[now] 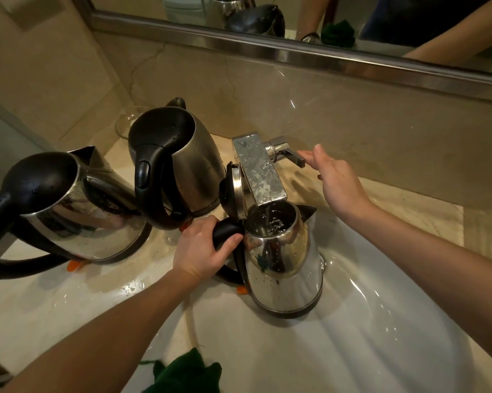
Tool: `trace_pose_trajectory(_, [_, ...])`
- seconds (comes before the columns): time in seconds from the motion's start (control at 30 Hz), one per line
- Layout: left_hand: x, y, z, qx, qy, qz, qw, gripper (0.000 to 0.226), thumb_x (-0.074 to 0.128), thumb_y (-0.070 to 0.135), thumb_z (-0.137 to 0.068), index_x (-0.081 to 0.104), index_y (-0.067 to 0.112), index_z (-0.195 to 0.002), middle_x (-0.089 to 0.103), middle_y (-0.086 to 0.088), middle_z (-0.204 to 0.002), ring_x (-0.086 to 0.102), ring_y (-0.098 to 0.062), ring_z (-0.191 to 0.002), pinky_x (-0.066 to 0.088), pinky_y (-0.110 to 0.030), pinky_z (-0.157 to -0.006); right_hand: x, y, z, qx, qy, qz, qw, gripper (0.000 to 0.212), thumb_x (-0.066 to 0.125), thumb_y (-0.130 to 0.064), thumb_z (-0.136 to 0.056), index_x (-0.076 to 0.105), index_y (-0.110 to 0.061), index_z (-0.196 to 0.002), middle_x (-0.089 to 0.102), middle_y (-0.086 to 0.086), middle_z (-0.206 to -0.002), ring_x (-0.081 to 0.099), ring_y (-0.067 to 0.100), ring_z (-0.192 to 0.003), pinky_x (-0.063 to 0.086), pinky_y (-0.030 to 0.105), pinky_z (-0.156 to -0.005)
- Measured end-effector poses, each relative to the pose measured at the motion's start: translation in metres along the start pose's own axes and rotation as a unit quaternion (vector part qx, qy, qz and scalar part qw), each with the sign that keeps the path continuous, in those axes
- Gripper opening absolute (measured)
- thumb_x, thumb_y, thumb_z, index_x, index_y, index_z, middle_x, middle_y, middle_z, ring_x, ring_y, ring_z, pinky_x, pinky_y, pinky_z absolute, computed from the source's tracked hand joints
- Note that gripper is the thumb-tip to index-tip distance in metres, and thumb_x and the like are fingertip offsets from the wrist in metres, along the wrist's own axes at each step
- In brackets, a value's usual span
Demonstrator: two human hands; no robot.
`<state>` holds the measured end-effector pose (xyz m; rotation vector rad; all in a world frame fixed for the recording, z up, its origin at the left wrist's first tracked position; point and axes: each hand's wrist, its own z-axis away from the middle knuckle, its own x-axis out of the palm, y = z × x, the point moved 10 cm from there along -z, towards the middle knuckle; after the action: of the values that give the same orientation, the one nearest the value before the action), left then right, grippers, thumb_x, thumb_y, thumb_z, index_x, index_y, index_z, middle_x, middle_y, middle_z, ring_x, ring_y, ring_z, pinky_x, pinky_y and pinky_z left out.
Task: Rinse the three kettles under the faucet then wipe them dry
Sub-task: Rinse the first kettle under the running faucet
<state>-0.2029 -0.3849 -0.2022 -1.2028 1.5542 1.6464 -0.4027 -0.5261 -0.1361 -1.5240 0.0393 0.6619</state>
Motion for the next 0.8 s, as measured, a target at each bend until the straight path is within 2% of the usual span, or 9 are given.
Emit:
trace_pose_trajectory(0.2, [0.002, -0.004, 0.0, -0.006, -0.003, 0.001, 1.0, 0.067, 0.032, 0.072, -0.079, 0.059, 0.016, -0.102, 0.062, -0.002, -0.09, 0.055, -0.018, -0.083, 0.043, -0.029, -0.073, 0.001, -0.003, 0.0, -0.009, 0.005, 0.019, 1.0, 0.056, 0.022, -0.048, -0.104, 0.058, -0.017, -0.134, 0.052, -0.006, -0.141, 0.041, -0.002, -0.12, 0.022, -0.003, -0.08])
trace_pose_trajectory(0.27, [0.002, -0.003, 0.001, -0.003, -0.001, -0.002, 1.0, 0.066, 0.031, 0.072, -0.079, 0.059, 0.016, -0.101, 0.061, -0.002, -0.089, 0.055, -0.018, -0.082, 0.041, -0.028, -0.071, 0.003, -0.002, 0.0, -0.012, 0.01, 0.032, 0.999, 0.057, 0.023, -0.05, -0.103, 0.058, -0.017, -0.134, 0.052, -0.007, -0.141, 0.042, 0.001, -0.124, 0.026, 0.005, -0.09])
trace_pose_trajectory(0.37, [0.001, -0.002, 0.0, 0.002, 0.002, -0.005, 1.0, 0.067, 0.03, 0.072, -0.079, 0.059, 0.015, -0.1, 0.061, -0.002, -0.087, 0.052, -0.016, -0.079, 0.039, -0.027, -0.07, 0.006, -0.003, 0.001, -0.015, 0.014, 0.069, 0.997, 0.062, 0.023, -0.057, -0.1, 0.053, -0.019, -0.14, 0.048, -0.008, -0.145, 0.037, 0.01, -0.135, 0.028, 0.028, -0.105])
trace_pose_trajectory(0.4, [0.001, -0.002, 0.0, 0.004, 0.003, -0.006, 1.0, 0.067, 0.03, 0.072, -0.08, 0.059, 0.015, -0.1, 0.061, -0.002, -0.087, 0.052, -0.016, -0.079, 0.039, -0.026, -0.069, 0.005, -0.004, 0.002, -0.012, 0.013, 0.076, 0.997, 0.064, 0.023, -0.059, -0.099, 0.051, -0.02, -0.142, 0.046, -0.008, -0.146, 0.035, 0.011, -0.137, 0.027, 0.031, -0.108])
trace_pose_trajectory(0.47, [0.001, -0.001, 0.0, 0.007, 0.005, -0.007, 1.0, 0.068, 0.029, 0.072, -0.08, 0.06, 0.015, -0.1, 0.061, -0.001, -0.087, 0.053, -0.016, -0.079, 0.038, -0.026, -0.069, 0.004, -0.002, 0.004, 0.003, -0.003, 0.071, 0.997, 0.06, 0.022, -0.057, -0.1, 0.048, -0.024, -0.144, 0.043, -0.011, -0.146, 0.032, 0.008, -0.137, 0.023, 0.028, -0.107])
trace_pose_trajectory(0.57, [0.0, -0.001, 0.0, 0.003, 0.006, -0.011, 1.0, 0.067, 0.028, 0.072, -0.079, 0.059, 0.016, -0.099, 0.059, 0.001, -0.086, 0.05, -0.013, -0.078, 0.036, -0.026, -0.07, 0.004, 0.017, 0.022, 0.062, -0.008, 0.016, 0.998, 0.055, 0.02, -0.053, -0.102, 0.041, -0.029, -0.147, 0.04, -0.012, -0.145, 0.033, 0.004, -0.131, 0.021, 0.025, -0.105])
trace_pose_trajectory(0.67, [-0.001, 0.0, 0.0, 0.003, 0.006, -0.015, 1.0, 0.065, 0.029, 0.071, -0.08, 0.059, 0.016, -0.098, 0.059, 0.001, -0.084, 0.049, -0.013, -0.076, 0.037, -0.026, -0.068, 0.006, 0.047, 0.055, 0.16, 0.028, -0.03, 0.986, 0.062, 0.019, -0.056, -0.101, 0.038, -0.021, -0.148, 0.042, 0.001, -0.151, 0.038, 0.019, -0.139, 0.026, 0.043, -0.117])
trace_pose_trajectory(0.73, [-0.002, 0.002, 0.002, 0.006, 0.006, -0.012, 1.0, 0.063, 0.029, 0.071, -0.081, 0.059, 0.017, -0.096, 0.059, 0.002, -0.083, 0.052, -0.015, -0.077, 0.038, -0.028, -0.067, 0.02, 0.062, 0.075, 0.21, 0.013, -0.077, 0.975, 0.059, 0.019, -0.055, -0.101, 0.052, -0.019, -0.134, 0.055, 0.006, -0.137, 0.049, 0.021, -0.129, 0.027, 0.044, -0.116])
trace_pose_trajectory(0.8, [-0.002, 0.005, 0.002, 0.009, -0.007, -0.011, 1.0, 0.062, 0.029, 0.072, -0.08, 0.058, 0.019, -0.095, 0.057, 0.003, -0.083, 0.052, -0.016, -0.078, 0.039, -0.029, -0.068, 0.031, 0.07, 0.09, 0.252, 0.015, -0.136, 0.958, 0.047, 0.021, -0.053, -0.102, 0.062, -0.029, -0.103, 0.066, -0.006, -0.102, 0.059, 0.006, -0.097, 0.029, 0.032, -0.109])
